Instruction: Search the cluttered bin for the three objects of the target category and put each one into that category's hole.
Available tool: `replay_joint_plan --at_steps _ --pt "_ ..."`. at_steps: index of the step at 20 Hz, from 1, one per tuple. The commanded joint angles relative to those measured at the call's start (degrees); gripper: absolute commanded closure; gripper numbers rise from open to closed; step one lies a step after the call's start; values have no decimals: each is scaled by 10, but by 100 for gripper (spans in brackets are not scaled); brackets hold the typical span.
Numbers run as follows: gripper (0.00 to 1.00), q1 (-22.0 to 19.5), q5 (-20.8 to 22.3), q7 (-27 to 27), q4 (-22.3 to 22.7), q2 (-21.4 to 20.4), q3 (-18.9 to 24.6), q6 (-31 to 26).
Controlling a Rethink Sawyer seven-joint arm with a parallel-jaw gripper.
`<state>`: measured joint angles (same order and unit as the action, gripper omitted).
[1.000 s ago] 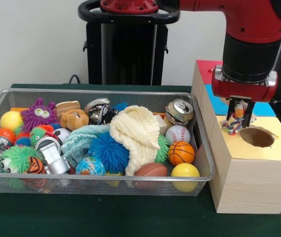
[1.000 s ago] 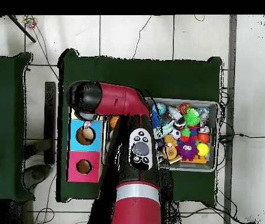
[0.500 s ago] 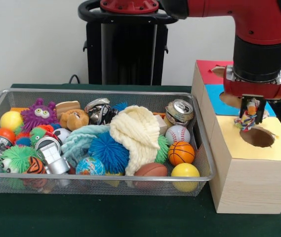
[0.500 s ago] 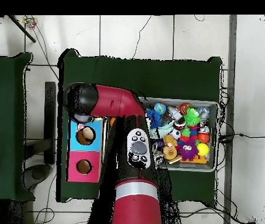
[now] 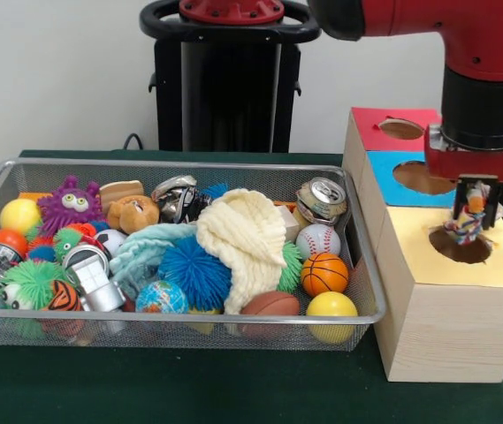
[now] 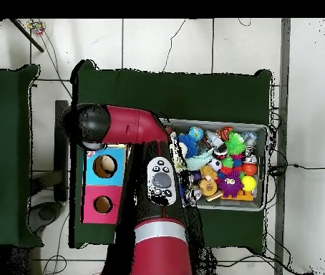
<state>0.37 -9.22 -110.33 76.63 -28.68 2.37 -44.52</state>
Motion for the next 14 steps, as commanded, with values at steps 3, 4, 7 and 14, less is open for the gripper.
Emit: replay_joint_plan --at_steps 3,4,7,14 --pt "100 35 61 -85 24 37 -18 163" --pt "100 42 66 -89 17 41 -29 167" --pt "100 46 65 -91 12 45 -38 172" --pt "100 77 64 -110 -32 70 -93 26"
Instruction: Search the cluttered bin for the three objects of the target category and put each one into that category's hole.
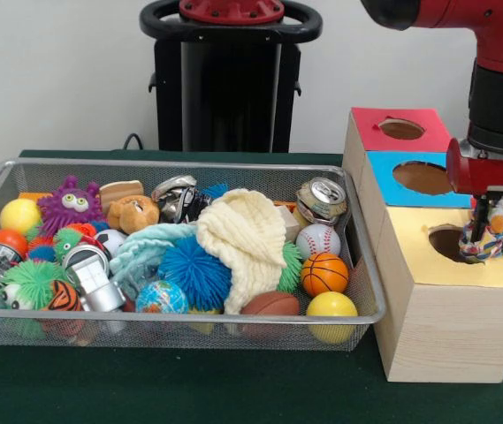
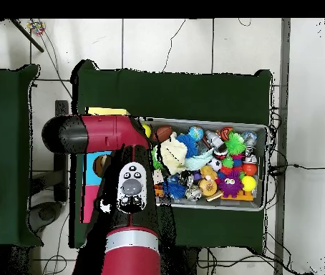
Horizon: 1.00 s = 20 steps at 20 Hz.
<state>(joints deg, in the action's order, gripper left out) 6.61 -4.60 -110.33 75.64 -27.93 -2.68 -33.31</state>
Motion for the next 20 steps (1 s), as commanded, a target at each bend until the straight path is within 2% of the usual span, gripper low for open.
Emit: replay_joint_plan --at_steps 1,5,20 --pt "100 19 20 -111 -27 66 -52 -104" --pt "100 27 22 -110 -34 73 -74 -122" --pt "100 29 21 -94 -36 83 -108 -97"
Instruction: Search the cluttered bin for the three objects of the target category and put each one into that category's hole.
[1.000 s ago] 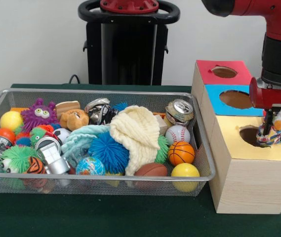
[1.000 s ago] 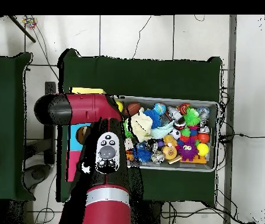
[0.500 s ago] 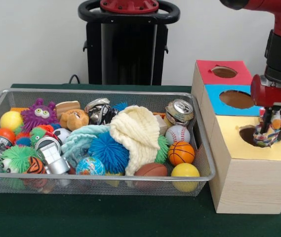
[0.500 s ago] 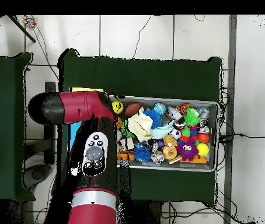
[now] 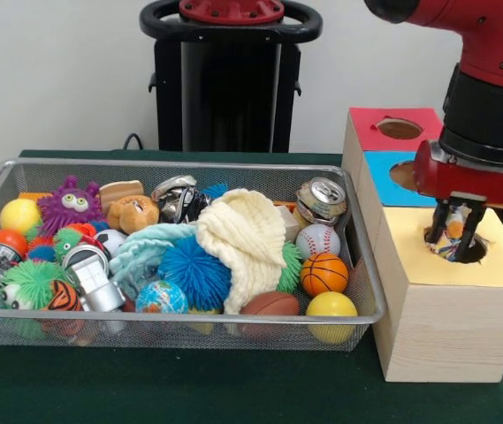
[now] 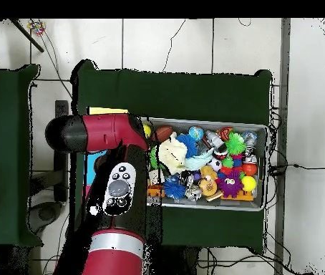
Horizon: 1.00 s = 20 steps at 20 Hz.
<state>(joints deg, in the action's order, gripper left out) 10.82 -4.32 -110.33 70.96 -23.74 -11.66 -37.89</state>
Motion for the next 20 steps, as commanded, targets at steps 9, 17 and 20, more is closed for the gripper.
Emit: replay_joint_plan --at_steps 9,17,20 --pt "100 -60 -26 -50 49 17 55 -65" --pt "100 -89 -51 -29 77 1 102 -74" --pt "0 -96 -51 -22 83 -2 112 -77"
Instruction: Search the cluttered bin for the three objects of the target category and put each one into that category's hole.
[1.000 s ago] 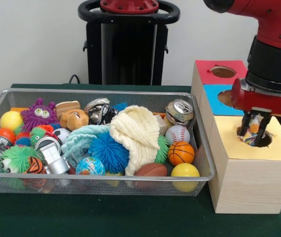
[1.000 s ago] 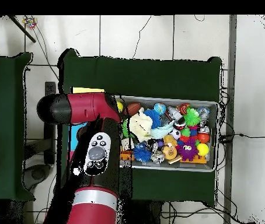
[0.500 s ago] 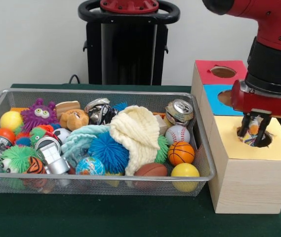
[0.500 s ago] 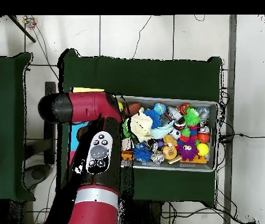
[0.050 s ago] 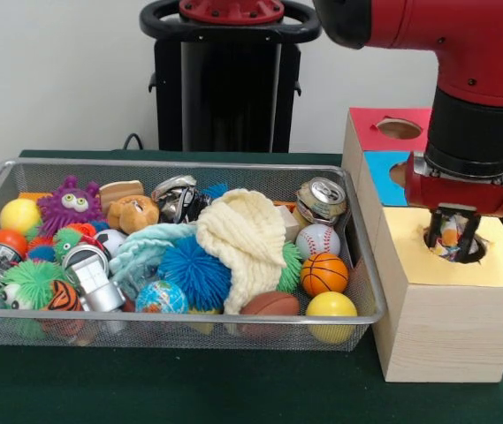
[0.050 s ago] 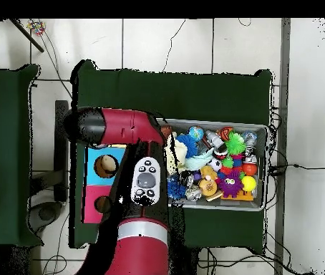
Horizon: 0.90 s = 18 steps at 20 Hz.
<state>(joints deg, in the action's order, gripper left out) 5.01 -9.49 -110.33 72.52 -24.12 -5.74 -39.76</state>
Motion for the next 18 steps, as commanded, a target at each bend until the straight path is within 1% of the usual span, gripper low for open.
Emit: replay_joint_plan --at_steps 1,3,6,9,18 --pt "0 -41 0 -16 69 1 57 -59" --pt "0 -47 -2 -8 72 -2 68 -63" --pt "0 -45 -8 -33 67 -3 62 -77" --pt "0 -45 -7 -34 66 -6 67 -84" --pt "0 -44 -1 -43 66 -8 64 -79"
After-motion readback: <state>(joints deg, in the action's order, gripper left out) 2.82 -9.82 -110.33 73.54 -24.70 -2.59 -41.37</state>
